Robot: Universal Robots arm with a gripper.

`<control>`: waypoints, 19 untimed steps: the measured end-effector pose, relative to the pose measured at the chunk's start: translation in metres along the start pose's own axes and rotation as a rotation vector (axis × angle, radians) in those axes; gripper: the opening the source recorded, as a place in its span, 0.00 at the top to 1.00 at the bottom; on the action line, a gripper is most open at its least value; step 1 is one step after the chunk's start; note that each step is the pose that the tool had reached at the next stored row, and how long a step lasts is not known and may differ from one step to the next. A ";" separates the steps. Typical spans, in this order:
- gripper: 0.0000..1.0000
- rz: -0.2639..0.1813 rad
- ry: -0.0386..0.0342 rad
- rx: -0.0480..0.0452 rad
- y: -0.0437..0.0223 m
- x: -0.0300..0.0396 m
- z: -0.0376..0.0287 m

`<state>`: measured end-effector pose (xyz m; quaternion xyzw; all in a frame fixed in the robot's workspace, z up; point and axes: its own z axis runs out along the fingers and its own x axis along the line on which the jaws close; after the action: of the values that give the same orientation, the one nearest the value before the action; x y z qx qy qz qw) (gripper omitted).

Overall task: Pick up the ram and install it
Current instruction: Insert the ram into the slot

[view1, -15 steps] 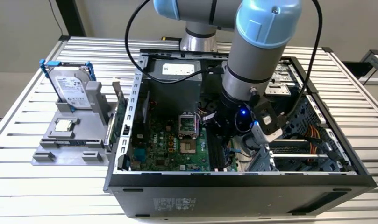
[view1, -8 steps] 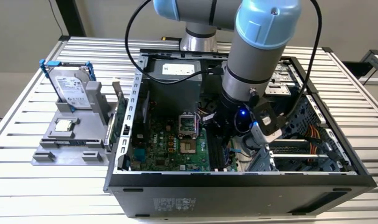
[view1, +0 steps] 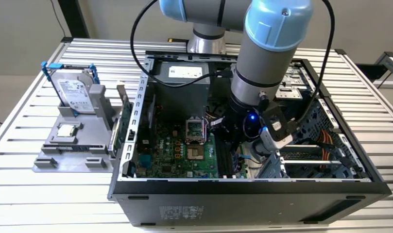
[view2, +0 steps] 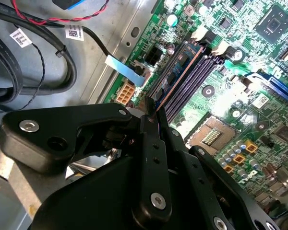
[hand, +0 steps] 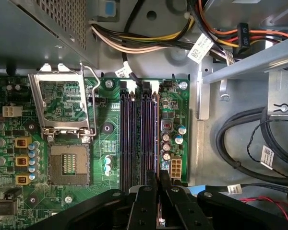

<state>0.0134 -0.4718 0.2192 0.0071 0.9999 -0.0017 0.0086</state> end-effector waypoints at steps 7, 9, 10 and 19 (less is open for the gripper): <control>1.00 0.007 0.0000 0.0003 0.0001 0.0006 0.0000; 1.00 0.008 0.0000 0.0001 0.0002 0.0006 0.0007; 1.00 0.008 0.0000 0.0002 0.0002 0.0006 0.0010; 1.00 0.011 0.0001 0.0004 0.0003 0.0014 0.0036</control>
<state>0.0121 -0.4714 0.2155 0.0127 0.9999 -0.0019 0.0085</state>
